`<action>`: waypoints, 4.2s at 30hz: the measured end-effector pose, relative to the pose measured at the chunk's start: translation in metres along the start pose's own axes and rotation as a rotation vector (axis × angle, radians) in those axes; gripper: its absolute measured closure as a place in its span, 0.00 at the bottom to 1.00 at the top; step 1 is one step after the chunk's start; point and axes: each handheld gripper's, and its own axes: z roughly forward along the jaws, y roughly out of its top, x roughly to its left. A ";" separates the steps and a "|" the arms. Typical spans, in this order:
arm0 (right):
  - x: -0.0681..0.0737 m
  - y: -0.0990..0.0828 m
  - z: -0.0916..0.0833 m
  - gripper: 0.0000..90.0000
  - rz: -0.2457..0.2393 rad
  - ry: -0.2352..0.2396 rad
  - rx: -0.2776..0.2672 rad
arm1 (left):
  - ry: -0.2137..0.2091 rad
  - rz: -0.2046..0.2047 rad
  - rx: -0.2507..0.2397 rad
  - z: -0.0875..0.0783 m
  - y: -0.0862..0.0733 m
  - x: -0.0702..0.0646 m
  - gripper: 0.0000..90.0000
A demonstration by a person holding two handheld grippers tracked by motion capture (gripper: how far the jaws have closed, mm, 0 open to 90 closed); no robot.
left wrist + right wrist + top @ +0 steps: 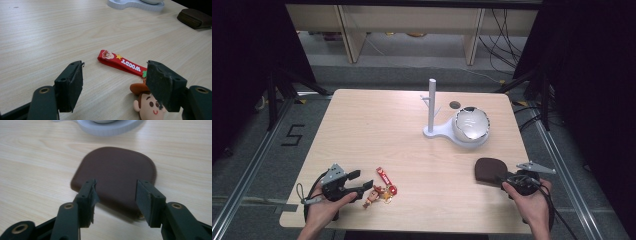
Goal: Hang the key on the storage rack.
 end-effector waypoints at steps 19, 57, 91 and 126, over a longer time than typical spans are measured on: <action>-0.047 0.067 0.023 0.54 0.182 0.002 0.359 | -0.008 -0.006 0.003 0.002 0.008 -0.005 0.34; -0.064 0.075 0.056 0.84 0.235 0.106 0.504 | -0.001 -0.020 0.010 0.001 0.006 -0.003 0.35; -0.012 0.096 -0.008 0.97 0.039 0.097 0.317 | 0.001 -0.028 -0.009 -0.001 0.003 0.002 0.36; 0.004 0.126 -0.043 0.97 -0.111 0.068 0.217 | 0.018 -0.029 -0.009 -0.003 0.001 0.002 0.36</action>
